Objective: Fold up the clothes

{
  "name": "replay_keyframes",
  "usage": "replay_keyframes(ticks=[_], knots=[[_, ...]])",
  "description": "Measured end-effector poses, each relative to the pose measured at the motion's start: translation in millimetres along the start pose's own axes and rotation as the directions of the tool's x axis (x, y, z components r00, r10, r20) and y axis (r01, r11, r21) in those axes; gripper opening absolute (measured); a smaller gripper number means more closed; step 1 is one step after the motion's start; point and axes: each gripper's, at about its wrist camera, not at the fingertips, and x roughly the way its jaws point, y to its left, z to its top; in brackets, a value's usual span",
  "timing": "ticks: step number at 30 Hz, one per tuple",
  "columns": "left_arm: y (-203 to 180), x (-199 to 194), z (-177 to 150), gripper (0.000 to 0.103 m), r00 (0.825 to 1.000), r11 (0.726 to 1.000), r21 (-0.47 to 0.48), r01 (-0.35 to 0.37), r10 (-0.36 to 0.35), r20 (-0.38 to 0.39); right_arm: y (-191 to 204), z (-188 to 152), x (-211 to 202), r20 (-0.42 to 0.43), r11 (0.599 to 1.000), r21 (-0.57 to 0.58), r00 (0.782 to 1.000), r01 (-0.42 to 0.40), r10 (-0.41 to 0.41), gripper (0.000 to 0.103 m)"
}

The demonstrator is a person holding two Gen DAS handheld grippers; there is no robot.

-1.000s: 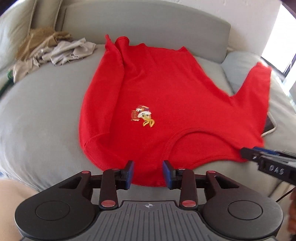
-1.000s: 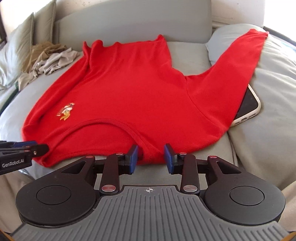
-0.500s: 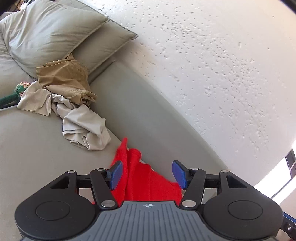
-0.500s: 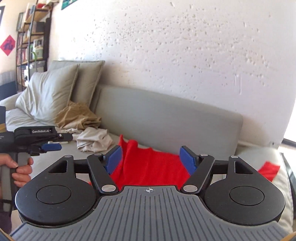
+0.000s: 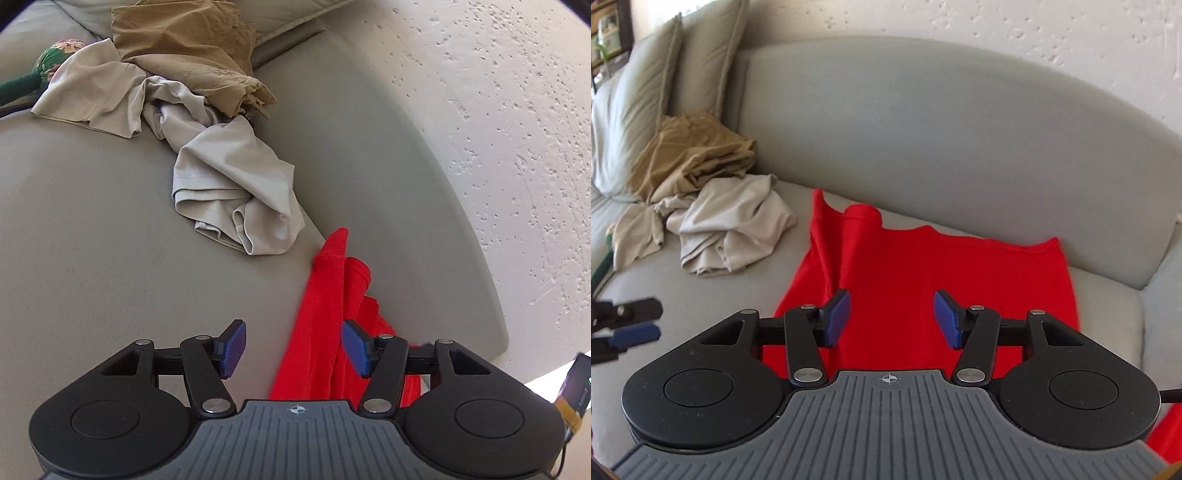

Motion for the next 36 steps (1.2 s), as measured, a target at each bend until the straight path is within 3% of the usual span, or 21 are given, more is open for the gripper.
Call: replay_keyframes(ticks=[3, 6, 8, 14, 15, 16, 18, 20, 21, 22, 23, 24, 26, 27, 29, 30, 33, 36], knots=[[11, 6, 10, 0.054, 1.000, 0.997, -0.082, 0.011, -0.011, -0.002, 15, 28, 45, -0.001, 0.996, 0.026, 0.996, -0.084, 0.084, 0.050], [21, 11, 17, 0.054, 1.000, 0.992, -0.121, -0.022, 0.023, 0.001, 34, 52, 83, 0.002, 0.987, 0.013, 0.988, -0.158, 0.158, 0.047], [27, 12, 20, 0.054, 0.999, 0.990, -0.138, -0.037, 0.037, 0.001, 46, 62, 108, -0.029, 0.987, -0.007, 0.987, -0.161, 0.160, 0.046], [38, 14, 23, 0.055, 1.000, 0.973, -0.230, 0.011, -0.014, -0.012, 73, 65, 164, -0.086, 0.996, -0.034, 0.993, -0.081, 0.078, 0.044], [39, 14, 23, 0.057, 1.000, 0.971, -0.237, 0.017, -0.020, -0.009, 76, 63, 168, -0.092, 0.997, -0.050, 0.994, -0.063, 0.058, 0.031], [41, 13, 24, 0.057, 1.000, 0.969, -0.246, 0.024, -0.025, -0.002, 78, 62, 169, -0.094, 0.997, -0.066, 0.995, -0.047, 0.041, 0.008], [47, 10, 25, 0.057, 0.999, 0.960, -0.278, 0.040, -0.037, 0.018, 80, 61, 153, -0.044, 0.994, -0.096, 0.998, -0.057, 0.053, 0.007], [57, 5, 27, 0.057, 0.997, 0.944, -0.324, 0.069, -0.057, 0.044, 80, 63, 124, 0.018, 0.985, -0.117, 0.991, -0.127, 0.130, 0.007], [61, 2, 28, 0.057, 0.996, 0.934, -0.346, 0.083, -0.067, 0.057, 78, 66, 106, 0.041, 0.973, -0.111, 0.977, -0.202, 0.208, 0.007], [71, 1, 28, 0.057, 0.992, 0.903, -0.410, 0.127, -0.107, 0.070, 76, 69, 88, 0.061, 0.954, -0.103, 0.955, -0.283, 0.290, 0.007], [81, 0, 27, 0.057, 0.987, 0.871, -0.465, 0.159, -0.134, 0.087, 73, 71, 71, 0.078, 0.920, -0.088, 0.918, -0.382, 0.389, 0.007], [90, -2, 27, 0.057, 0.982, 0.834, -0.518, 0.190, -0.159, 0.105, 70, 74, 54, 0.091, 0.874, -0.074, 0.869, -0.481, 0.486, 0.007], [101, -6, 27, 0.057, 0.976, 0.792, -0.571, 0.217, -0.163, 0.145, 64, 74, 32, 0.108, 0.772, -0.051, 0.765, -0.633, 0.635, 0.007], [105, -8, 27, 0.057, 0.973, 0.783, -0.579, 0.228, -0.162, 0.163, 61, 74, 26, 0.110, 0.726, -0.031, 0.719, -0.687, 0.686, 0.007], [111, -9, 28, 0.057, 0.964, 0.764, -0.589, 0.264, -0.188, 0.189, 56, 72, 34, 0.088, 0.692, 0.047, 0.693, -0.720, 0.716, 0.007], [113, -7, 29, 0.057, 0.957, 0.752, -0.591, 0.291, -0.215, 0.197, 55, 69, 38, 0.072, 0.695, 0.076, 0.699, -0.715, 0.711, 0.007], [116, 1, 31, 0.057, 0.921, 0.697, -0.603, 0.388, -0.320, 0.223, 62, 60, 41, 0.033, 0.680, 0.111, 0.686, -0.725, 0.727, 0.007], [111, 1, 34, 0.067, 0.883, 0.668, -0.579, 0.467, -0.394, 0.257, 77, 57, 22, 0.007, 0.605, 0.066, 0.607, -0.793, 0.795, 0.007]])
